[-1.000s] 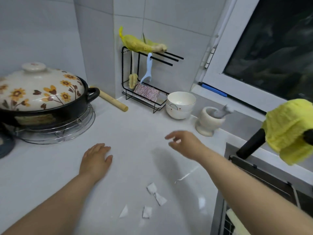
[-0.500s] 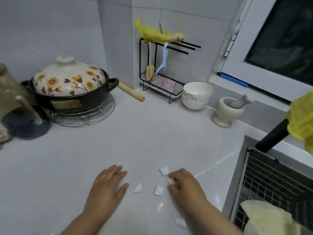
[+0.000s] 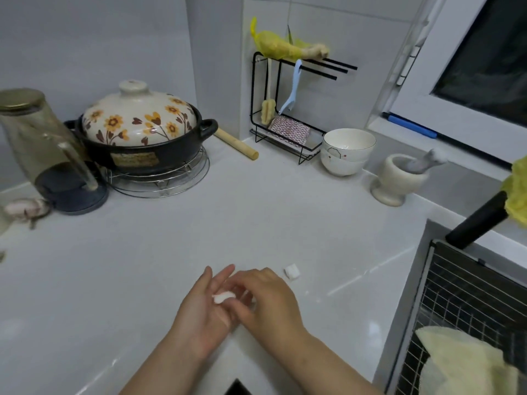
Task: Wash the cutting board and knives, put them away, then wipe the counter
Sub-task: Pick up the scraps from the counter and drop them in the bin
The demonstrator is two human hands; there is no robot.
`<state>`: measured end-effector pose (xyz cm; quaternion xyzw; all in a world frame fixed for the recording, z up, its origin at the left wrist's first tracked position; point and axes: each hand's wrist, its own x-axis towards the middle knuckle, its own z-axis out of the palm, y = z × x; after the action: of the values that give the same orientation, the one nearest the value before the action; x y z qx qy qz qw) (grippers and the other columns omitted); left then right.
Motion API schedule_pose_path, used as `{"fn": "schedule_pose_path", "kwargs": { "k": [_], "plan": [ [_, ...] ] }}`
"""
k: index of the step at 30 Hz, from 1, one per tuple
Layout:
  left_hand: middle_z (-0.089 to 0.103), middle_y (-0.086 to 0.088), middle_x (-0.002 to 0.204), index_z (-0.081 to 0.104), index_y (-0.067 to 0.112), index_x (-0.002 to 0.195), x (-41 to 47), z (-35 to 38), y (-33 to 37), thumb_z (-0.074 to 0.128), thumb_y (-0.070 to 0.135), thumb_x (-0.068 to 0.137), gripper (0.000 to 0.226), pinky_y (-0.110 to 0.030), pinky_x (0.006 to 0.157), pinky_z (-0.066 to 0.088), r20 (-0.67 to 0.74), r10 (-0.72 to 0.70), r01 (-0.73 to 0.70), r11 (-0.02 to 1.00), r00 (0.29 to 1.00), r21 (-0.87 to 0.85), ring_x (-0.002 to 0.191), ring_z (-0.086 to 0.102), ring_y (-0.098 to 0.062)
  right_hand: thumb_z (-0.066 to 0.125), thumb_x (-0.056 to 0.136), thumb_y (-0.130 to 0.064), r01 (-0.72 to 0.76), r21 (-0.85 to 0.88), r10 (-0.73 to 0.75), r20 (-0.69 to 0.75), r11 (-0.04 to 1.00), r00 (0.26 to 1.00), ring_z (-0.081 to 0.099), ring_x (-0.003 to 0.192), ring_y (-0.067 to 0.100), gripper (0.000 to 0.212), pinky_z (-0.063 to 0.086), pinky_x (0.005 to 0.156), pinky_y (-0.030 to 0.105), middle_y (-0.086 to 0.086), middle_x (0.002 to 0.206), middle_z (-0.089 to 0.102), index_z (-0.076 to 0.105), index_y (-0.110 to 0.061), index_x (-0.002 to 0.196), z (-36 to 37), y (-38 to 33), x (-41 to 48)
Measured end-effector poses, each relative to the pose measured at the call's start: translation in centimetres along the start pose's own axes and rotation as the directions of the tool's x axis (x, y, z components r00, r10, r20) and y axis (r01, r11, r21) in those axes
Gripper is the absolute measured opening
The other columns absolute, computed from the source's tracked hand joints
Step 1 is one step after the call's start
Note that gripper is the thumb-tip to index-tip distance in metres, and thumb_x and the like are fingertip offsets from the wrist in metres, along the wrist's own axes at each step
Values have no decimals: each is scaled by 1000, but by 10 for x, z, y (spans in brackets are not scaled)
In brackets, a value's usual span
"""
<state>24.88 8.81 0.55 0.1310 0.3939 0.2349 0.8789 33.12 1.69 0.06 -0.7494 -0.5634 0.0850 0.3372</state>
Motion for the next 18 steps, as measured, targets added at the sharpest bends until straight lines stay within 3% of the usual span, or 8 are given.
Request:
{"fn": "schedule_pose_path", "kwargs": {
  "k": [2, 4, 7, 10, 12, 15, 18],
  "plan": [
    [62, -12, 89, 60, 5, 95, 0, -2, 7, 36, 31, 96, 36, -31, 62, 57, -26, -6, 4, 998, 1000, -67, 64, 65, -20, 53, 73, -33, -4, -18, 3, -45, 1000, 999, 48, 81, 4, 17, 36, 75, 7, -8, 83, 69, 60, -30, 88, -5, 2, -1],
    [58, -10, 87, 59, 4, 86, 2, -6, 15, 38, 26, 96, 33, -25, 49, 55, -72, -5, -3, 994, 997, -110, 71, 56, -18, 53, 72, -32, -27, -8, 26, -128, 1000, 991, 49, 84, 6, 19, 43, 71, 12, -4, 85, 68, 62, -28, 88, -10, 14, -2],
    [52, -6, 78, 56, 5, 79, 7, -13, 23, 38, 22, 96, 30, -16, 40, 50, -117, 12, -24, 994, 993, -104, 67, 48, -14, 54, 73, -29, -232, -207, 222, -71, 950, 972, 51, 103, 12, 29, 44, 79, 19, 0, 103, 61, 70, -19, 95, -9, 36, -11],
    [54, -5, 63, 56, 6, 77, 14, -20, 28, 39, 22, 96, 30, -13, 39, 46, -107, 38, -46, 996, 994, -73, 58, 48, -13, 53, 71, -20, -317, -235, 324, -9, 919, 946, 60, 90, 30, 24, 40, 69, 25, 7, 90, 63, 70, -10, 84, -2, 43, -21],
    [60, -3, 48, 57, 6, 77, 19, -25, 30, 39, 22, 96, 30, -14, 40, 48, -94, 51, -57, 996, 994, -63, 55, 54, -14, 52, 83, -15, -332, -245, 342, -3, 911, 940, 55, 93, 24, 20, 36, 72, 23, 5, 93, 60, 68, -7, 91, 0, 43, -20],
    [66, -4, 49, 63, 5, 76, 21, -30, 32, 40, 22, 96, 35, -20, 42, 53, -63, 64, -70, 994, 996, -88, 47, 65, -16, 50, 87, -9, -313, -185, 321, 12, 931, 947, 47, 87, 14, 17, 32, 72, 18, -2, 88, 53, 66, -5, 92, 1, 39, -13],
    [69, -6, 54, 72, 5, 53, 22, -32, 33, 41, 23, 95, 55, -24, 44, 55, -32, 82, -85, 988, 996, -125, 48, 67, -15, 52, 79, -6, -220, -213, 228, 13, 952, 974, 56, 86, 15, 22, 40, 70, 19, -2, 88, 63, 68, -12, 93, 10, 21, -2]
  ]
}}
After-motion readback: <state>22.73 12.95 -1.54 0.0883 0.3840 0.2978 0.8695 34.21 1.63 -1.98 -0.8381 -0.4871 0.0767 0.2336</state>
